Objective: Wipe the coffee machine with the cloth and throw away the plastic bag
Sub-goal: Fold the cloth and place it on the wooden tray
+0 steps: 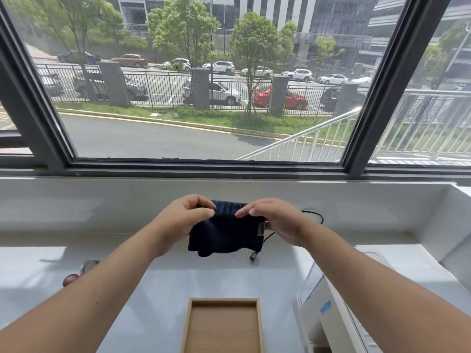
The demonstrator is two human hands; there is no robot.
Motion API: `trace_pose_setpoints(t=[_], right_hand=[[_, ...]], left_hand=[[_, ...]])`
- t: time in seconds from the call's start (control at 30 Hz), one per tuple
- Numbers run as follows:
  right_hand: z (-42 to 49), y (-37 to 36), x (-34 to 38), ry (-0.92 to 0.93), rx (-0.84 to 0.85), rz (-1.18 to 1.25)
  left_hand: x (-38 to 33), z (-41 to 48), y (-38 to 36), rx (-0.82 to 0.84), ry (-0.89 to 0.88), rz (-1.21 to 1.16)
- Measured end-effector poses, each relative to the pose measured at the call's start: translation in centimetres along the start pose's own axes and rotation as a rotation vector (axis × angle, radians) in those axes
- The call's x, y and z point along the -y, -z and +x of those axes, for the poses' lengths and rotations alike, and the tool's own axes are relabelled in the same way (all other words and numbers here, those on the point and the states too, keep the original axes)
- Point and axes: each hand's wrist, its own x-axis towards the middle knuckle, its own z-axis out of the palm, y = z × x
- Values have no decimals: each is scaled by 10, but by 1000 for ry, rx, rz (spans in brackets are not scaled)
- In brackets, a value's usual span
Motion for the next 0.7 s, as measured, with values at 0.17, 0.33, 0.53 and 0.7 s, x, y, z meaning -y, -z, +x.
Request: trace_pose_setpoints(t=[0.17, 0.33, 0.53, 0.7], right_hand=[[5, -9, -9, 73, -200, -56], [8, -13, -20, 23, -240, 7], [6, -18, -38, -45, -223, 18], [5, -25, -54, -97, -227, 23]], left_hand=[[10, 7, -7, -122, -114, 178], [19, 15, -6, -215, -119, 249], [38, 18, -6, -204, -50, 322], [59, 16, -16, -158, -2, 315]])
